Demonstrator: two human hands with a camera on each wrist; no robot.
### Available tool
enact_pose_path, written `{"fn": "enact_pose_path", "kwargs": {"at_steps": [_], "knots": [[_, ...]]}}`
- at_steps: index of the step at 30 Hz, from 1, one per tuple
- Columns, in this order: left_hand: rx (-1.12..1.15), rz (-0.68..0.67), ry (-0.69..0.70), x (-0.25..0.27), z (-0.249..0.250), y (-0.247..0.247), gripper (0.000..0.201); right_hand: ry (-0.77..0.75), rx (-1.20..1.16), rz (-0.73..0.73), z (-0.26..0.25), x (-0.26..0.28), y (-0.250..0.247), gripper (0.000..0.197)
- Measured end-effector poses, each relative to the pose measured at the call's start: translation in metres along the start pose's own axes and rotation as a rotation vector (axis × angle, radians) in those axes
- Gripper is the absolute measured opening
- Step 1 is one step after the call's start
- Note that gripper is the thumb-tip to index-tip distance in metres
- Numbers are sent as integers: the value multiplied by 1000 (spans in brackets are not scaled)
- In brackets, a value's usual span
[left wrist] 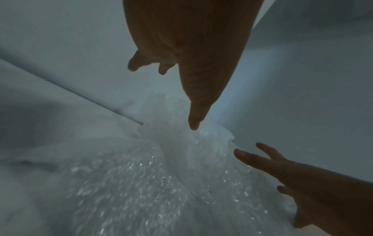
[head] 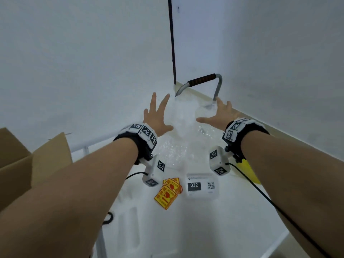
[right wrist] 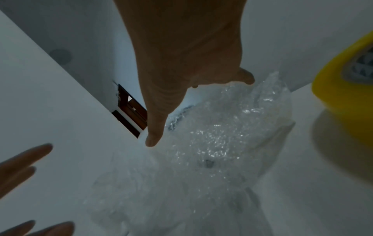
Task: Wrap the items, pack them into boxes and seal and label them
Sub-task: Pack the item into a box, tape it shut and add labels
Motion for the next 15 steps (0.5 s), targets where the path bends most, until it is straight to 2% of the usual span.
{"fn": "enact_pose_path", "kwargs": {"at_steps": [2, 4, 7, 10, 12, 15], "knots": [[-6, -104, 17, -17, 4, 20, 117, -15, -37, -108, -3, -6, 15, 110], [-59, -263, -5, -26, 0, 47, 118, -38, -63, -218, -8, -10, 32, 102], [-211, -458, -26, -23, -9, 86, 115, -61, 78, -323, -13, -16, 57, 96], [-302, -559, -16, -19, -16, 108, 115, -60, 203, -418, -9, -18, 80, 99], [-352, -607, -9, -20, -25, 117, 112, -92, 251, -405, -10, -18, 84, 97], [-370, -569, 47, -27, -22, 114, 96, -120, 216, -354, -17, -19, 82, 85]]}}
Point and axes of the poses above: each hand's wrist, its own x-axis away from the middle knuckle, its own y-axis out of the palm, z = x × y, the point moved 9 cm from there along -x, towards the middle knuckle
